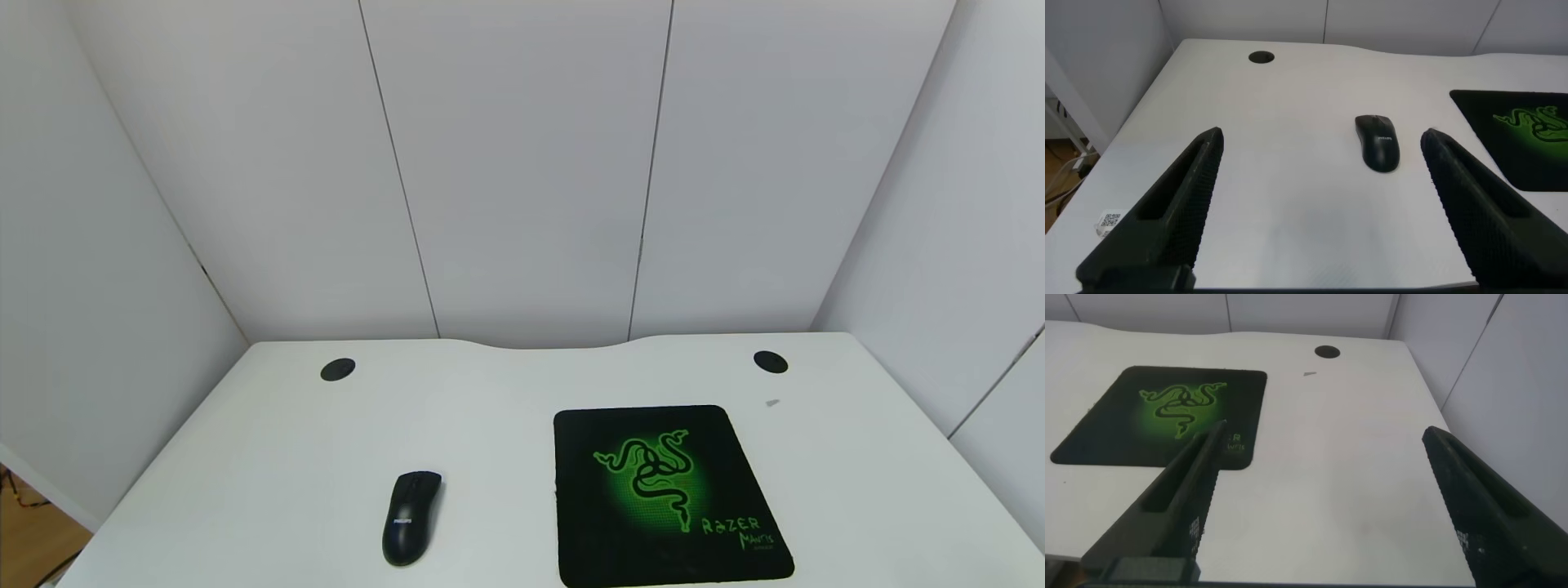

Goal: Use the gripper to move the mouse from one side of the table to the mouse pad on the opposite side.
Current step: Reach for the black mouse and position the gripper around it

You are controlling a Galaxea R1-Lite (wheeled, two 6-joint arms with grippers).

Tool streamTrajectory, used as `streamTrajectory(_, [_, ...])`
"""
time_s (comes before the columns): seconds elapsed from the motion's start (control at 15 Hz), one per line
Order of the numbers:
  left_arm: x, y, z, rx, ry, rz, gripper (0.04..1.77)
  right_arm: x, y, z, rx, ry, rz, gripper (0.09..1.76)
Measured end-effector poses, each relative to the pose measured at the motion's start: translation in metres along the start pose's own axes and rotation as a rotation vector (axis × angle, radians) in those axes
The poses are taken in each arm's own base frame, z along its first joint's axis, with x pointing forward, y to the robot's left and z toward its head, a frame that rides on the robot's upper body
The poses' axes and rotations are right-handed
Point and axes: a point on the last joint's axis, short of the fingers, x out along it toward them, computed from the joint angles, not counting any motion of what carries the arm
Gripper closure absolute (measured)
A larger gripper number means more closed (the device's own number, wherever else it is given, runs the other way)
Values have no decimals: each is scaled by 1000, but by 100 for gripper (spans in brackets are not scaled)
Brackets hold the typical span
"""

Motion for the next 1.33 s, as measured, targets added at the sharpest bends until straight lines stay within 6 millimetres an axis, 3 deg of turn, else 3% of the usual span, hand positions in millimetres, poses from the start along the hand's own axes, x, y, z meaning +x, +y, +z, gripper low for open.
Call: streamTrajectory(1.33, [0, 0, 0, 0, 0, 0, 9, 0, 0, 0, 0, 0, 0, 14])
